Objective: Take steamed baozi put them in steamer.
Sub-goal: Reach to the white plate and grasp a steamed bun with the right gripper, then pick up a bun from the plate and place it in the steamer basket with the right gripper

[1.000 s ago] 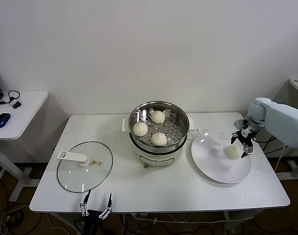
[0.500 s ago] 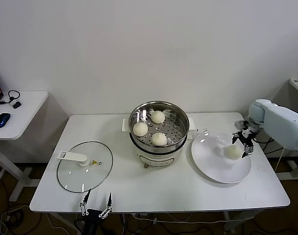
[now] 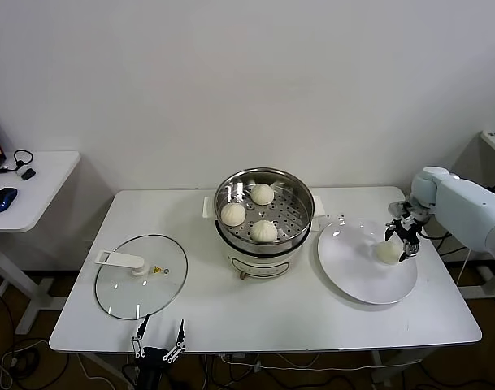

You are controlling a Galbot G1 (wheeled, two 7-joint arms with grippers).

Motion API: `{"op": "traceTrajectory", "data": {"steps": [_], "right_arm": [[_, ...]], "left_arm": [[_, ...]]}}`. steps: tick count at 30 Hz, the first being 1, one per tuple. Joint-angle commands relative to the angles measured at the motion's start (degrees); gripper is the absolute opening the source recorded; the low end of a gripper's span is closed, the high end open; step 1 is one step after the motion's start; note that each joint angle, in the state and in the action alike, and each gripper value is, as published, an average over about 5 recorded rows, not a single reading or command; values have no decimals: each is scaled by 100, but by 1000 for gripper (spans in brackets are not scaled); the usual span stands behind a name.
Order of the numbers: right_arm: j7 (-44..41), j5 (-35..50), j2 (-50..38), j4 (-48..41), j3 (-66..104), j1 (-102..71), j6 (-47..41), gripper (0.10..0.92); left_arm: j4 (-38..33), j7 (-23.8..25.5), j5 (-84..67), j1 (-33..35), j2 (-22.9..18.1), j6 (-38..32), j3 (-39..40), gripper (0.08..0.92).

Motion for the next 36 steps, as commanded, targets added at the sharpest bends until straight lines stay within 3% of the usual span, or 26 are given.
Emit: {"op": "traceTrajectory", "data": {"steps": [1,6,18,26,36], "right_arm": [[-7,-60,39,-89,178,-88,31,719],[0,-55,39,-69,212,-82,38,651],[-102,520,-355,804,-845,1039,29,620],[-171,1949,-443,1473,-2445,2731,-170,620],[499,3652,-346,3645,-3853,4710,-1675,628]], "left_arm": [[1,-1,-4,2,-41,-4,0,823],[-26,-1,-5,13,-38,-4,-7,823],[-31,-12,0,33,-19,-6,19,823],[-67,-15,1,45,-18,-4,57,823],[-71,-9,28,66,-24,-8,121,823]]}}
